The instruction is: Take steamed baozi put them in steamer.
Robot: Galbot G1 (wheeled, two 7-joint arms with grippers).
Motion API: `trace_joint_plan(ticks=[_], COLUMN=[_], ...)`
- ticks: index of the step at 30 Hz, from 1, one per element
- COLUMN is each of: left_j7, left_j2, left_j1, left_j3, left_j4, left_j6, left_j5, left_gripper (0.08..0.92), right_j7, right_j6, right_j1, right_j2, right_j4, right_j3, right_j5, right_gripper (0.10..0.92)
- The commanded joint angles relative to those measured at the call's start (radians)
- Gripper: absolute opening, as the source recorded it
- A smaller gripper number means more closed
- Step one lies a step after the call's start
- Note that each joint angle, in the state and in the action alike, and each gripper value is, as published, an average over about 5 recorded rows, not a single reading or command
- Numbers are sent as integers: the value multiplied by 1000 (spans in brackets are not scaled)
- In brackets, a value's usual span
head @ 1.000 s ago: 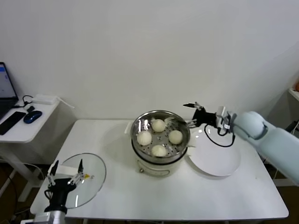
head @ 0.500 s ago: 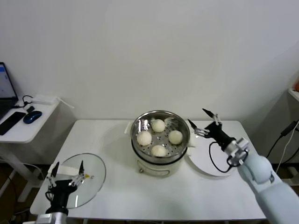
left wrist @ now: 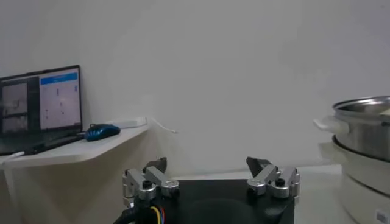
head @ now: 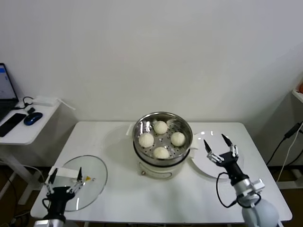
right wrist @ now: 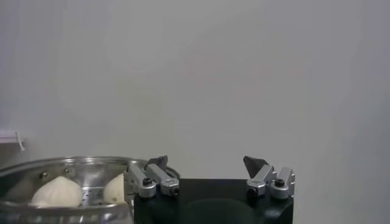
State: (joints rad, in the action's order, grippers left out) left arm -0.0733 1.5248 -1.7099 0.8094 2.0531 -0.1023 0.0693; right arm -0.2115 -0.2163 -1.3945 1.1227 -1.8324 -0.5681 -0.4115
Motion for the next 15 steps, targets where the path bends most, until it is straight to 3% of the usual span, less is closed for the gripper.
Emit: trace_joint_plan(ticks=[1,15], left_j7=[-13,-23], left_j2=[-6,-4], left_j1=[-4,-17], left_j3=[12,27], left_j4=[-1,9], left_j6=[22,16], left_j5=[16,33], left_gripper=[823,823], right_j7=[-5,-25], right_j6=[-55,-65], right_j1=[-182,-196], right_j2=[112,125], right_j4=[-32,-34], right_j3=[-65,-48], right_j5=[5,-3], right_gripper=[823,823])
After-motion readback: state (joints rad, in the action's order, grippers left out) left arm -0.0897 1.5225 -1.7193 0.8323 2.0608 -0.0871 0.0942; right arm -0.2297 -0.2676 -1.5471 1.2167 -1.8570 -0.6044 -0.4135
